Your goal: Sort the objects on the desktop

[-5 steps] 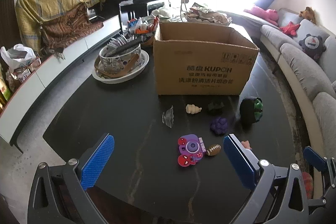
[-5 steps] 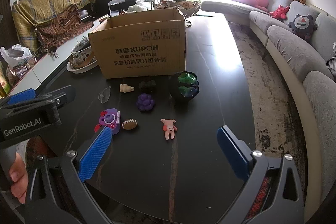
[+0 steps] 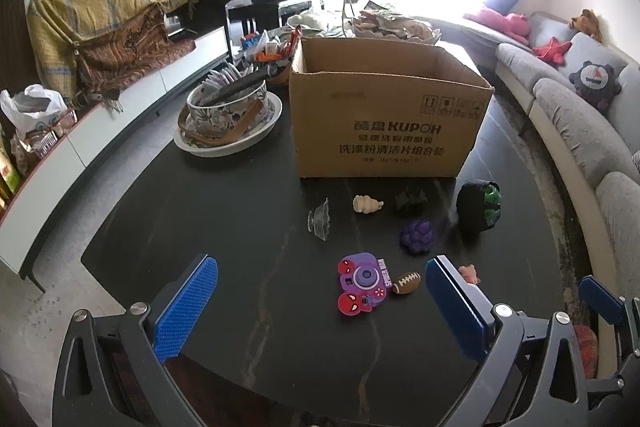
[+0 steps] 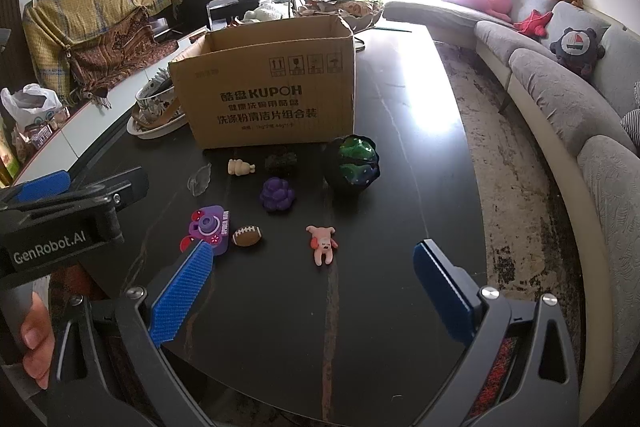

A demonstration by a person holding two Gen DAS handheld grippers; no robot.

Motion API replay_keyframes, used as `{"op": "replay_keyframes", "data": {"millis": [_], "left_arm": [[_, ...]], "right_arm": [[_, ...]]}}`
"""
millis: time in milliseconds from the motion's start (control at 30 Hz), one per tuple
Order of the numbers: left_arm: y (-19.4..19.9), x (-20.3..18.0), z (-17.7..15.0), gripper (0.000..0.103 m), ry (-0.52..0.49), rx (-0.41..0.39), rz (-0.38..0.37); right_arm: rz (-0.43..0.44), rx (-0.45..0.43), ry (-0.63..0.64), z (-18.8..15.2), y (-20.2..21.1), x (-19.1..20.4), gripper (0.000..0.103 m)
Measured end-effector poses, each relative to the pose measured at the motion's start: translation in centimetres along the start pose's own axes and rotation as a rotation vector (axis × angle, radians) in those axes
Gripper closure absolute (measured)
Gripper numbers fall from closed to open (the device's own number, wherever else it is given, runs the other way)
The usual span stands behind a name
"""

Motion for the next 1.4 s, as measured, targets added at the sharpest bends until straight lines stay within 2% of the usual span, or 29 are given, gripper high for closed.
{"op": "replay_keyframes", "data": {"millis": [267,533,1400], "left_arm": [[0.19,0.06,0.14,0.000,-0.006,0.000,0.007],[0.01,0.00,0.16,0.000,-0.010,0.009,-0.003],[-0.49,-0.57,-0.50,0.000,-0.039,0.041,-0.004]], "right_arm": [[-0.003,-0.004,-0.012,0.38,0.21,-0.29,0.003],[-0.026,-0.050,-0.020,0.22,0.40,-0.47,0.003],[-0.019,-0.039,-0.019,0.19,0.10,-0.33,0.003]]}}
Point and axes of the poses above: each gripper's, at about its wrist camera, not at the fingertips, and y roughly against the way its jaws point, x to its left, z to its top, the point moved 1 cm from there along -y, roughly the way its jaws point, and after that the axes turned 7 degrees about -y, right-handed, at the moved point
